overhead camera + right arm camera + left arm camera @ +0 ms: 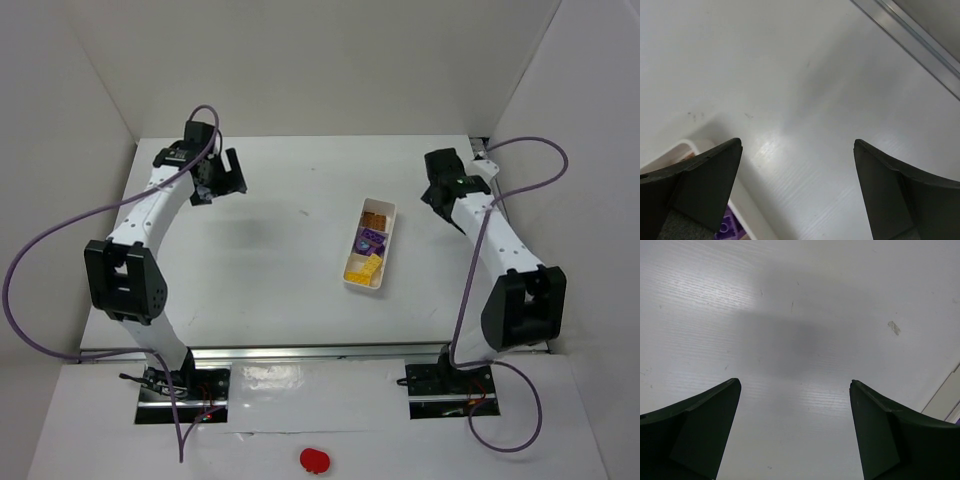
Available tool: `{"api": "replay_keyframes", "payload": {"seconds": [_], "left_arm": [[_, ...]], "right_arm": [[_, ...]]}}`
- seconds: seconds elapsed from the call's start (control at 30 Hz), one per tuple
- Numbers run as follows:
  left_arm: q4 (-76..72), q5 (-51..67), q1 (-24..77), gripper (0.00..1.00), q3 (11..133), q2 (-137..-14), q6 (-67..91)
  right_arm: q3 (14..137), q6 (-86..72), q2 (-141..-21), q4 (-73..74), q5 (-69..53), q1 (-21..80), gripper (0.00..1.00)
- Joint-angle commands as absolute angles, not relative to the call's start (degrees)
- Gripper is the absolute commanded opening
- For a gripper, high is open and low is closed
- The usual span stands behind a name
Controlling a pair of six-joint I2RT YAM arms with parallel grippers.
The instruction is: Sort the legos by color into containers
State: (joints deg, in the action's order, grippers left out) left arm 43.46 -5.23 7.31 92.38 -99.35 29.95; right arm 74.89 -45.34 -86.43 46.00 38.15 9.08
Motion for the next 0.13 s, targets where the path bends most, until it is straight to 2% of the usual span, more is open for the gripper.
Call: {"api": "replay_keyframes", "payload": {"seconds": [0.0,0.1], "left_arm": [[43.9,-4.5,7.6,1.0,94.6,-99.9,28.8],[43.9,-3.9,7.6,1.0,94.6,-100.5,28.8]], "right_arm": [[71.8,-45.9,-82.2,45.0,37.4,7.7,1.0],[70.5,-44.6,-80.7,44.0,35.9,6.1,1.0]]}}
